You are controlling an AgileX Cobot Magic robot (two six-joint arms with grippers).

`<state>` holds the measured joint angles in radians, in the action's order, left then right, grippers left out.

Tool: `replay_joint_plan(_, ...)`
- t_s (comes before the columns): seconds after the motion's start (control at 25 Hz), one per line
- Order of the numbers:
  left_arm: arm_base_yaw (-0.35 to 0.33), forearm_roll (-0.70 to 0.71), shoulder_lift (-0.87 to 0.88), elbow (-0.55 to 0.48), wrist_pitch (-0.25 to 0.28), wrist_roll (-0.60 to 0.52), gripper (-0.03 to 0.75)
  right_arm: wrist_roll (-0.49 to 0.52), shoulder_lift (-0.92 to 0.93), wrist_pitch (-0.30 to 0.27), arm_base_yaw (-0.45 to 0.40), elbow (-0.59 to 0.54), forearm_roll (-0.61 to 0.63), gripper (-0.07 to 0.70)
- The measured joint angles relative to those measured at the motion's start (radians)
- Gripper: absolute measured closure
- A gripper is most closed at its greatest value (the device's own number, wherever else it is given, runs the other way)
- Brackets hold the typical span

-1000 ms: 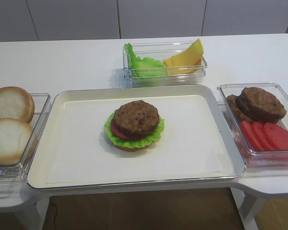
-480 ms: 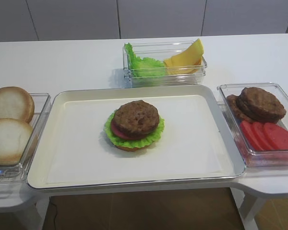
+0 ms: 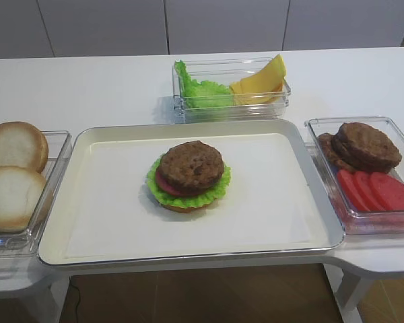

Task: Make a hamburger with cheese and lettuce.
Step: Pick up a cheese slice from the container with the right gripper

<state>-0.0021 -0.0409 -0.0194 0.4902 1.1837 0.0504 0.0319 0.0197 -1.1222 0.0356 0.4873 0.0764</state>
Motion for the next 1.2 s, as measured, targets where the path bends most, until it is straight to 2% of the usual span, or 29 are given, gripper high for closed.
replay_joint_plan(0.08,0.000,0.000,0.000,0.000,0.000,0.000,0.292,-0.009,0.000,0.000,0.000,0.000,0.006,0.115)
replay_joint_plan(0.24,0.000,0.000,0.000,0.000,0.000,0.000,0.292,-0.103,-0.002,0.010,0.000,0.025,0.012,0.139)
replay_joint_plan(0.44,0.000,0.000,0.000,0.000,0.000,0.000,0.292,-0.131,-0.114,0.060,0.000,0.090,0.019,0.177)
replay_joint_plan(0.56,0.000,0.000,0.000,0.000,0.000,0.000,0.292,-0.131,-0.227,0.129,0.000,0.122,0.041,0.182)
replay_joint_plan(0.6,0.000,0.000,0.000,0.000,0.000,0.000,0.292,-0.127,-0.272,0.165,0.000,0.127,0.053,0.182)
replay_joint_plan(0.72,0.000,0.000,0.000,0.000,0.000,0.000,0.292,-0.125,-0.413,0.324,0.000,0.149,0.114,0.183)
replay_joint_plan(0.84,0.000,0.000,0.000,0.000,0.000,0.000,0.292,-0.077,-0.575,0.417,0.000,0.194,0.193,0.183)
replay_joint_plan(0.96,0.000,0.000,0.000,0.000,0.000,0.000,0.292,0.005,-0.741,0.440,0.000,0.260,0.257,0.183)
replay_joint_plan(1.2,0.000,0.000,0.000,0.000,0.000,0.000,0.292,0.089,-1.051,0.448,0.000,0.423,0.344,0.185)
